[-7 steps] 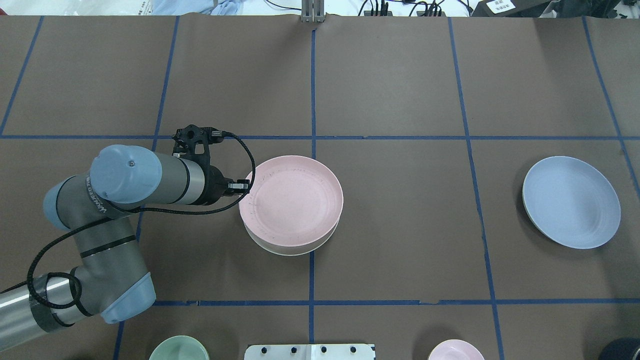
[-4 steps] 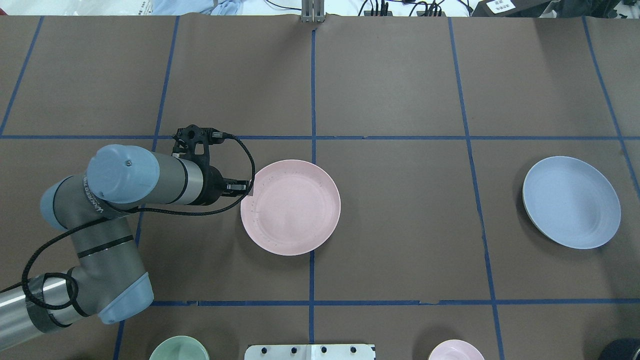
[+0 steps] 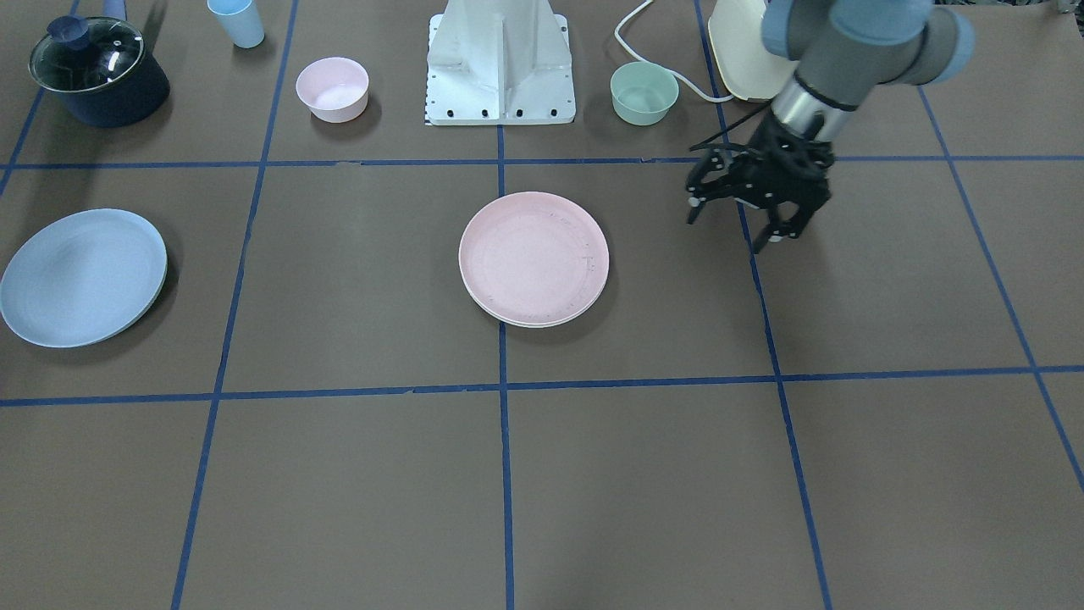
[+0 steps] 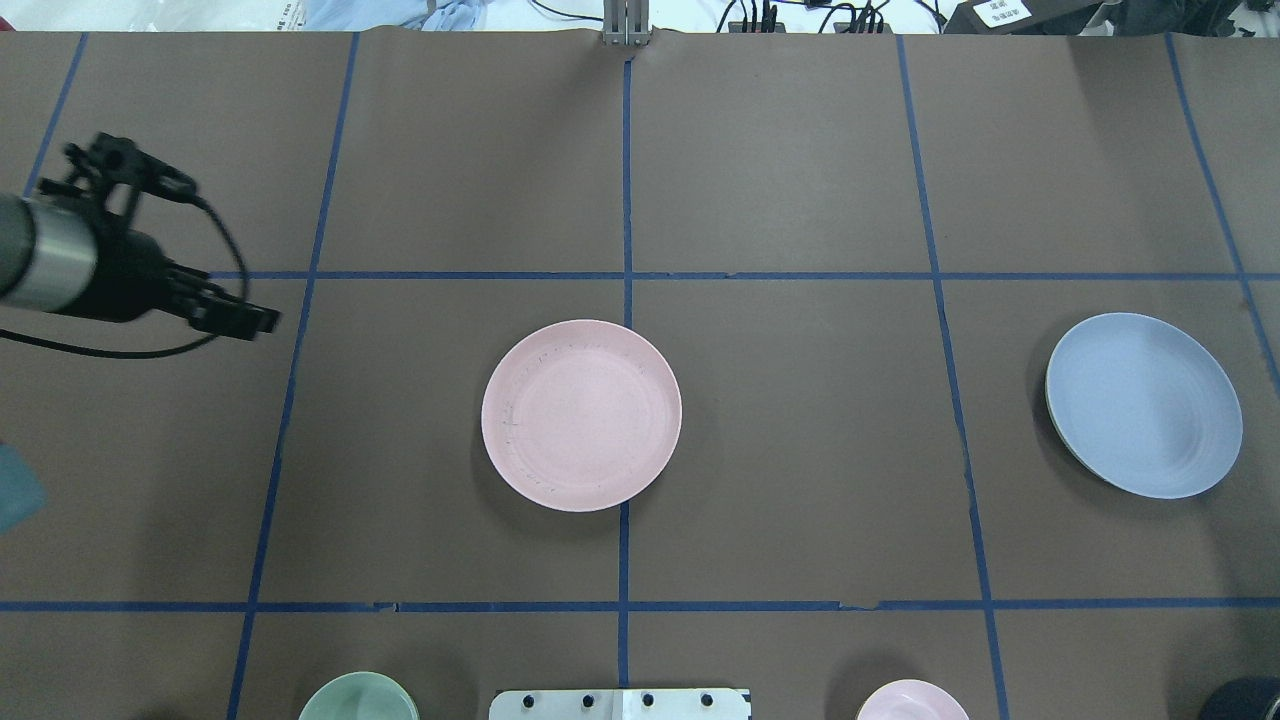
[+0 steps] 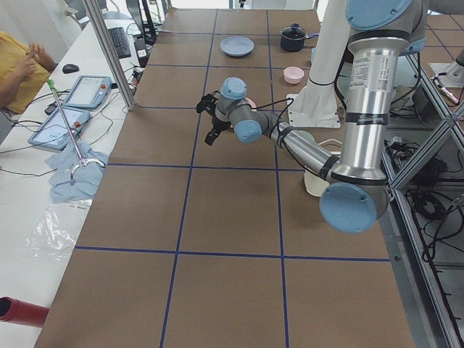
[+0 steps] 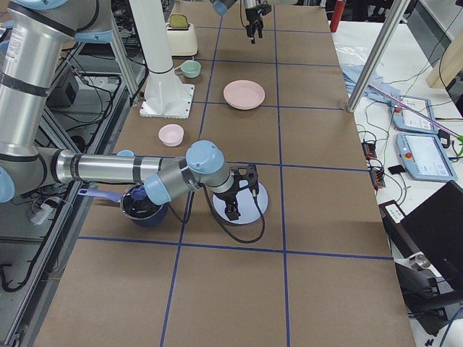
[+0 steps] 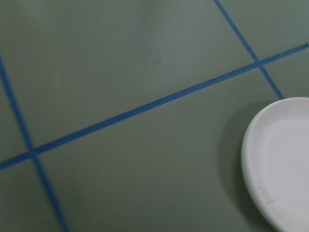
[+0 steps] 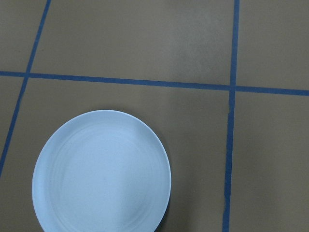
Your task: Stack three plates with pink and blue
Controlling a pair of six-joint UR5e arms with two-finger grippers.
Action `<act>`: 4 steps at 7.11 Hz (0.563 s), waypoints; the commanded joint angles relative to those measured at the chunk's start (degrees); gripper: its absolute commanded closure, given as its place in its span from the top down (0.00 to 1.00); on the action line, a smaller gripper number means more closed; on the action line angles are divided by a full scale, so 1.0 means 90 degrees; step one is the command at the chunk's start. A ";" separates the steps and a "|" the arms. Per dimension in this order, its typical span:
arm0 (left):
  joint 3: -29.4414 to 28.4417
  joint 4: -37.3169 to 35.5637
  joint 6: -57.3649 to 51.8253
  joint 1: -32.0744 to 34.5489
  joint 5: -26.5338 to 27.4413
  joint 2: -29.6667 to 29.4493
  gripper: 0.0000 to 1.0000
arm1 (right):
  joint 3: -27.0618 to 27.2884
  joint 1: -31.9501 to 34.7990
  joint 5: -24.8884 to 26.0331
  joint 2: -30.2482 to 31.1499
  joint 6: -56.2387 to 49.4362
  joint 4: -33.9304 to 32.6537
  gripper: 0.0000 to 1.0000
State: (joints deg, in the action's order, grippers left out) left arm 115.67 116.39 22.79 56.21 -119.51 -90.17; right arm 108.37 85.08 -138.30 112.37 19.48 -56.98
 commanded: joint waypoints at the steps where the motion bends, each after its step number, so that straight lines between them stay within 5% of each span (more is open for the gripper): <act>1: -0.0611 0.0026 -0.3116 0.2028 -0.1062 0.0732 1.00 | -0.0515 -0.0552 0.0237 0.0210 0.1370 0.1624 1.00; 4: -0.0782 0.0085 -0.3421 0.2251 -0.1203 0.0898 1.00 | -0.1669 -0.2152 0.1815 0.0113 0.3132 0.3778 1.00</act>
State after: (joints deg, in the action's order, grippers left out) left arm 109.03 116.83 -6.99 75.74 -129.99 -82.87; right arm 96.33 71.98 -128.19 113.74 40.42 -29.68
